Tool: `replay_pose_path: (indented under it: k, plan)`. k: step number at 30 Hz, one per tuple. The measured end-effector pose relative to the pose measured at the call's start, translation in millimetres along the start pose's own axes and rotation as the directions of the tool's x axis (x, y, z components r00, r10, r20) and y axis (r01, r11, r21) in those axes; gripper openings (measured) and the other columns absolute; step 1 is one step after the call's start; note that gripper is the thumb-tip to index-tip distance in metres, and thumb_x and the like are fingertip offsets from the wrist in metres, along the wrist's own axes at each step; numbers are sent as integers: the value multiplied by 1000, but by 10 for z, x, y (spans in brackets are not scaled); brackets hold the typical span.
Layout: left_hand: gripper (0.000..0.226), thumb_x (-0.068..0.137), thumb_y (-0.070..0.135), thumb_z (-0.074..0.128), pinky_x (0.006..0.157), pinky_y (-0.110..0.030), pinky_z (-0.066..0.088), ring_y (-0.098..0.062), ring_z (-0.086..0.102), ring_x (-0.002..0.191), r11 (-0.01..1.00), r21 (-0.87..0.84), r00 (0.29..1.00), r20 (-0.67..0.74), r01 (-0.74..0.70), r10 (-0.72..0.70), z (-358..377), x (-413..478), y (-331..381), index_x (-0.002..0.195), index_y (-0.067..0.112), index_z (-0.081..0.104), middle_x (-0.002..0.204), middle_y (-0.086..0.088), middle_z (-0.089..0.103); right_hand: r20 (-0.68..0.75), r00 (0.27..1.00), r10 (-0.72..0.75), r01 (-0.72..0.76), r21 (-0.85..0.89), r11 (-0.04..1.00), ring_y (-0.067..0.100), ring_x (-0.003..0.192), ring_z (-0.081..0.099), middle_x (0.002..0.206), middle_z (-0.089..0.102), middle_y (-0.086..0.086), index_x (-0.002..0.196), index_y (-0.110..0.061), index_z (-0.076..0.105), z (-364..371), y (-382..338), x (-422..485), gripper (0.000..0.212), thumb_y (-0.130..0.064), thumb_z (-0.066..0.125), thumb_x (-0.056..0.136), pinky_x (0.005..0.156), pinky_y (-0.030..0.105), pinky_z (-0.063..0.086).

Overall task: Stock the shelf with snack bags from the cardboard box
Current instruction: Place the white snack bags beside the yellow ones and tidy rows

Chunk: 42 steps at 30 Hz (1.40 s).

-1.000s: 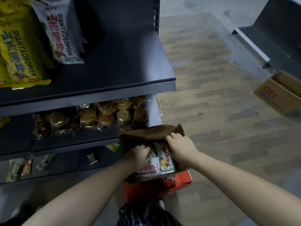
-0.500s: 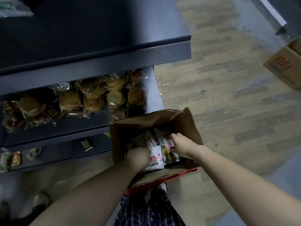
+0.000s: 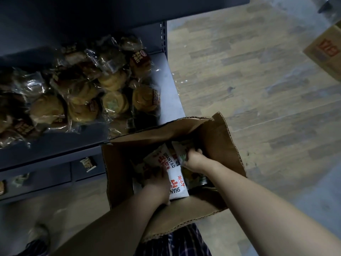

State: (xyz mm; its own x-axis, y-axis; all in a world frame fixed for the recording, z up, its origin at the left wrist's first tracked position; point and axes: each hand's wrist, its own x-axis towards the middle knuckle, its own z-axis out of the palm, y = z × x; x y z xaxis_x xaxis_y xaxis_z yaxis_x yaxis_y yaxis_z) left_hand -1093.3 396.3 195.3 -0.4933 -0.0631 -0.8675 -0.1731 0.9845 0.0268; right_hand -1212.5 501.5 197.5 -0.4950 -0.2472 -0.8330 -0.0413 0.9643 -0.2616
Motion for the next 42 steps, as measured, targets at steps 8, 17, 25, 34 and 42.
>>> replay_pose_path:
  k: [8,17,25,34,42]
  plan:
    - [92,92,24,54,108,-57,31,-47,18,139,996,90,999,-27,20,-18,-15,13,57,147,-3,-14,154,-27,5,8,999,37,-38,25,999,33,130,41,147,27,25,148,0,15,132,29,130,80,-42,54,93,103,32,38]
    - [91,74,49,72,109,-40,36,-30,43,129,949,-301,984,124,-88,131,-184,343,-227,144,6,30,143,-13,42,-50,998,25,-25,0,1000,31,117,54,128,55,18,137,2,40,94,2,206,62,-35,58,91,89,30,45]
    - [78,84,14,67,109,-31,33,-25,35,135,495,-868,999,28,39,-29,-301,173,-377,149,10,24,150,-14,31,-24,994,108,-98,272,957,31,132,42,151,29,20,147,4,18,-2,-36,61,74,-36,53,95,102,30,38]
    - [50,73,-2,67,93,-34,48,-29,56,112,224,-974,997,56,42,57,-688,-366,-445,123,3,60,116,-10,63,194,980,-42,-103,679,727,25,78,63,91,64,14,121,-13,55,-266,-33,-453,61,-3,64,61,70,30,49]
    - [39,93,31,59,105,-39,43,-25,57,120,-186,-971,912,-207,-148,355,-892,-1055,-302,127,13,59,127,-9,62,310,854,-419,-38,839,543,29,125,54,133,59,7,134,-28,51,-589,4,-1102,60,-47,70,81,107,57,35]
